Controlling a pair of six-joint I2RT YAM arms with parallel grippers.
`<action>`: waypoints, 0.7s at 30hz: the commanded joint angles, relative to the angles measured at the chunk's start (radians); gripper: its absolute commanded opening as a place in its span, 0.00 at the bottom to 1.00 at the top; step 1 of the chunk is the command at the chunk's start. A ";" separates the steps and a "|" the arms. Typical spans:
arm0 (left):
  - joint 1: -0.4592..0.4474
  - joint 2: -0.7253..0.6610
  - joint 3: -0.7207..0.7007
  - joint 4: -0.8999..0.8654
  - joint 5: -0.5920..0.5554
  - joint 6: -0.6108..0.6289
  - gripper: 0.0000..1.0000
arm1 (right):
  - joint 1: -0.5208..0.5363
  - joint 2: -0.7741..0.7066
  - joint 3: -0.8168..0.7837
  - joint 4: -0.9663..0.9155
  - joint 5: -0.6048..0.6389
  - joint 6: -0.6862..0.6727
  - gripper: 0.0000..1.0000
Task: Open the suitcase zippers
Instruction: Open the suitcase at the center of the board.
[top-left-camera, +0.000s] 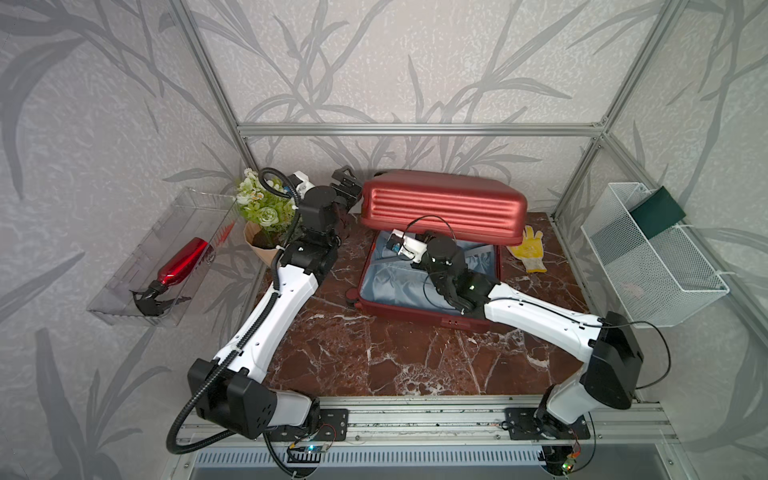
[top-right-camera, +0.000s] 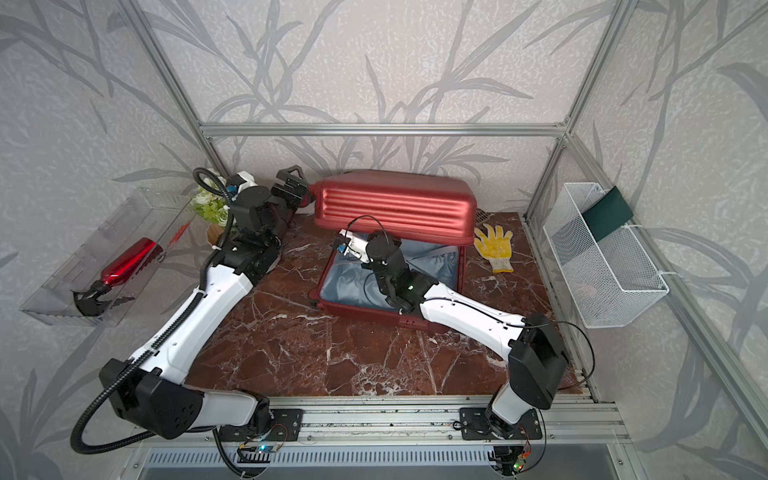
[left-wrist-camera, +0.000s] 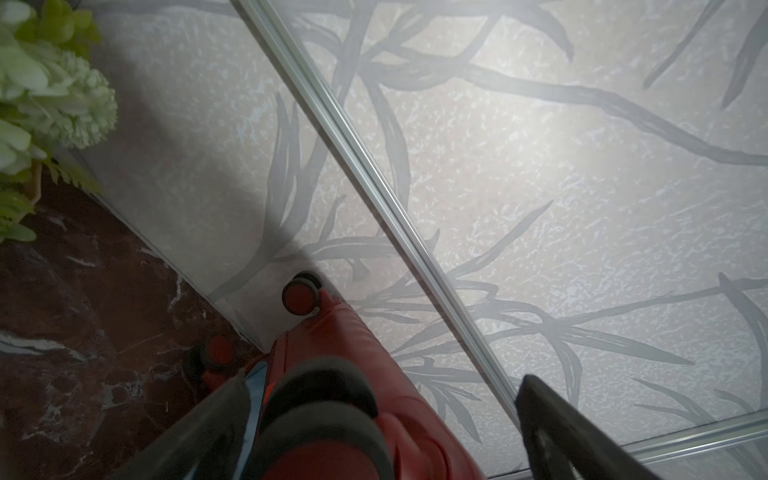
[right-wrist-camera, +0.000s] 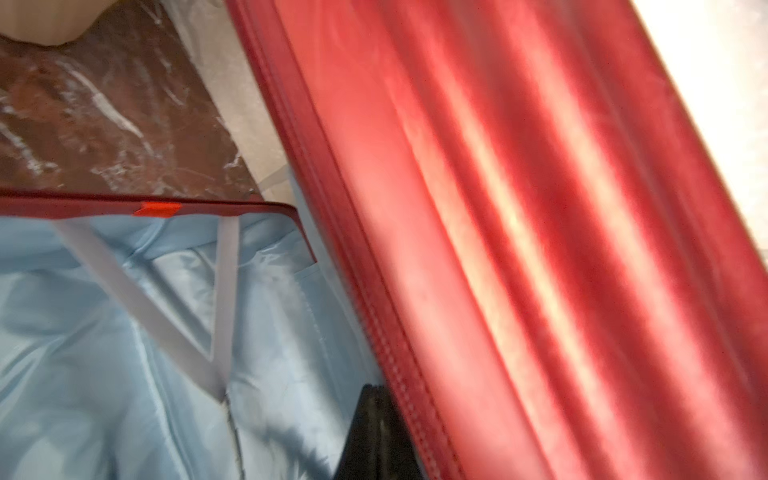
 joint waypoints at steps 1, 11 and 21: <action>-0.003 -0.081 0.043 -0.022 -0.104 0.145 0.99 | -0.106 0.065 0.189 -0.048 -0.051 0.095 0.00; -0.068 -0.118 -0.072 -0.055 0.045 0.375 0.99 | -0.336 0.538 0.939 -0.370 -0.167 0.365 0.09; -0.127 0.357 0.116 -0.470 0.296 0.464 0.99 | -0.385 0.521 0.941 -0.454 -0.234 0.464 0.33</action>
